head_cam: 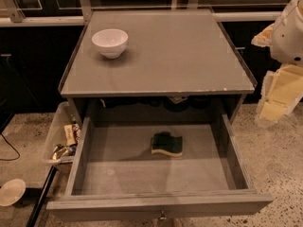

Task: Pick sponge from top drawer and place on counter

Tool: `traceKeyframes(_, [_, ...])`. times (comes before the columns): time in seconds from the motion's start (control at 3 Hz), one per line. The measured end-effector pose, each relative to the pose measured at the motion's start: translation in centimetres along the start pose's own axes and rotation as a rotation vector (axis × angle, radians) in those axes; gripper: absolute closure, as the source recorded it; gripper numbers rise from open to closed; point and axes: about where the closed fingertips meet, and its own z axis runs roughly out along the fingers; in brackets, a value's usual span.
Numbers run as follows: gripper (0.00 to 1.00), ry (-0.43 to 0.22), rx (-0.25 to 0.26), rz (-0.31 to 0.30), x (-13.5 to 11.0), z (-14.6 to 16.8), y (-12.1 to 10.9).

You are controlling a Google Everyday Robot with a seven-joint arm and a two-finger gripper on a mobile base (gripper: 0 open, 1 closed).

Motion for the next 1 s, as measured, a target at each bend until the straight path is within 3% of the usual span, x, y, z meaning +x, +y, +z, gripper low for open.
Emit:
traceKeyframes(0.33, [0.00,0.012,-0.007,0.007,-0.5,2.5,0.4])
traceKeyframes(0.67, [0.00,0.012,-0.007,0.007,-0.5,2.5,0.4])
traceKeyframes(1.0, [0.00,-0.024,-0.013,0.035,-0.3,4.5,1.0])
